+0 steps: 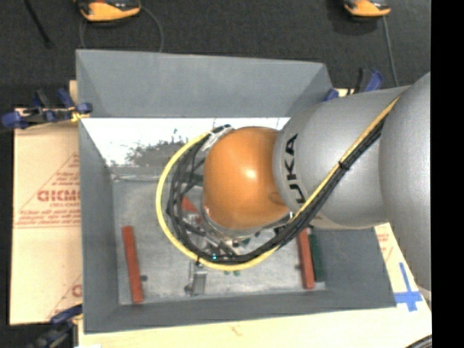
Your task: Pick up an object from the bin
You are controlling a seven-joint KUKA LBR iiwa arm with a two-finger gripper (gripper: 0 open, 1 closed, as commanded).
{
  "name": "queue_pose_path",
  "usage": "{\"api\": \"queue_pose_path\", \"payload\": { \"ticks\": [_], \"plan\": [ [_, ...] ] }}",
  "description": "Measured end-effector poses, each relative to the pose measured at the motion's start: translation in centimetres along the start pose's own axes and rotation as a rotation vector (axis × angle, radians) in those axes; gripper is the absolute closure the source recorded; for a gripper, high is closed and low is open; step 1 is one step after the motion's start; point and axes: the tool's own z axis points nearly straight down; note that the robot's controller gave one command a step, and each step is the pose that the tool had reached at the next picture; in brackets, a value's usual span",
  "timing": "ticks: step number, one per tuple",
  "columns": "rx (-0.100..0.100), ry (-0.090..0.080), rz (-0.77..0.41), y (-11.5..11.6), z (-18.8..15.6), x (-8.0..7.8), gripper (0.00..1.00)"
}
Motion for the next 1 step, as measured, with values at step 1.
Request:
{"api": "queue_pose_path", "payload": {
  "ticks": [1],
  "plan": [
    [0.004, -0.004, -0.239, -7.78, 4.62, -1.75, 0.0]
  ]
}}
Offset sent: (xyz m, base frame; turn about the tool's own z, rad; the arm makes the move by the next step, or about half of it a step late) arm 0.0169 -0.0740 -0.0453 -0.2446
